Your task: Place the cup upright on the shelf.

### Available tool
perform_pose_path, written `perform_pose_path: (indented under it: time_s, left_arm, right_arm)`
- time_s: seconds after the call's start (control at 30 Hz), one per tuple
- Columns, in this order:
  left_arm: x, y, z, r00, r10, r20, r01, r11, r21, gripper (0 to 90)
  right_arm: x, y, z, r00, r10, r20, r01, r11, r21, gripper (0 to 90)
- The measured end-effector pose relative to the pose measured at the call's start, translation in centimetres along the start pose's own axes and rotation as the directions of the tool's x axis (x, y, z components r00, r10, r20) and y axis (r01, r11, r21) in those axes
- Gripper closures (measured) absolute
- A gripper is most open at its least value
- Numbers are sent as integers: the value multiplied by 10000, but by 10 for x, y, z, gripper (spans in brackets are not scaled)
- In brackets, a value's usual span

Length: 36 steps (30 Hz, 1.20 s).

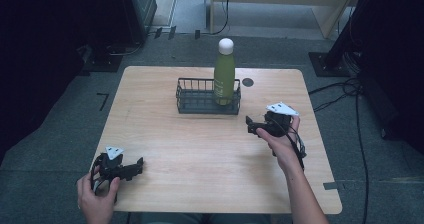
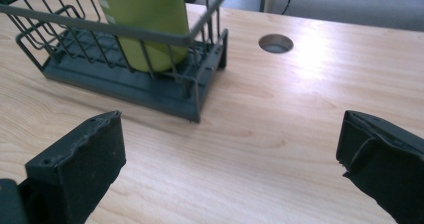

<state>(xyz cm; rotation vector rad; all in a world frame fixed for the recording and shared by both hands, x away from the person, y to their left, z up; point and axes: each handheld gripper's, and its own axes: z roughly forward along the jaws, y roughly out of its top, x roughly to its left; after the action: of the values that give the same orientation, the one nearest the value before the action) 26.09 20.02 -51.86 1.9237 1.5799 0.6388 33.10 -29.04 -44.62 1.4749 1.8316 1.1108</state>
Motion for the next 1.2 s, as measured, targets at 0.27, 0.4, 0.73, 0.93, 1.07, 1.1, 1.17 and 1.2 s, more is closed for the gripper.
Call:
perform_pose_path:
  time_s: [0.27, 0.4, 0.73, 0.93, 1.07, 1.1, 1.17, 1.2]
  left_arm:
    - [0, 0, 0, 10000, 19, -7, -19, 10000, 19, 0]
    - [0, 0, 0, 10000, 7, -5, -7, 10000, 5, 0]
    - [0, 0, 0, 10000, 17, -1, -17, 10000, 18, 0]
    - [0, 0, 0, 10000, 18, -2, -18, 10000, 19, 0]
    - [0, 0, 0, 10000, 20, -2, -20, 10000, 20, 0]
    - [0, 0, 0, 10000, 1, -7, -1, 10000, 4, 0]
    - [0, 0, 0, 10000, 17, -2, -17, 10000, 19, 0]
    - [0, 0, 0, 10000, 17, -4, -17, 10000, 17, 0]
  right_arm:
    - [-12, -23, -9, 9994, -130, 329, 121, 9995, 282, 0]
    - [-21, -36, -14, 9988, -39, 490, 20, 9992, 403, 0]
    - [-43, -66, -35, 9959, 376, 821, -420, 9978, 519, 0]
    - [-54, -79, -47, 9937, 499, 1008, -561, 9967, 595, 0]
    - [-60, -87, -53, 9915, 644, 1127, -717, 9955, 616, 0]
    - [-61, -89, -54, 9912, 680, 1136, -753, 9953, 609, 0]
    - [-65, -94, -58, 9901, 746, 1189, -826, 9945, 638, 0]
    - [-67, -96, -59, 9898, 748, 1212, -831, 9944, 650, 0]
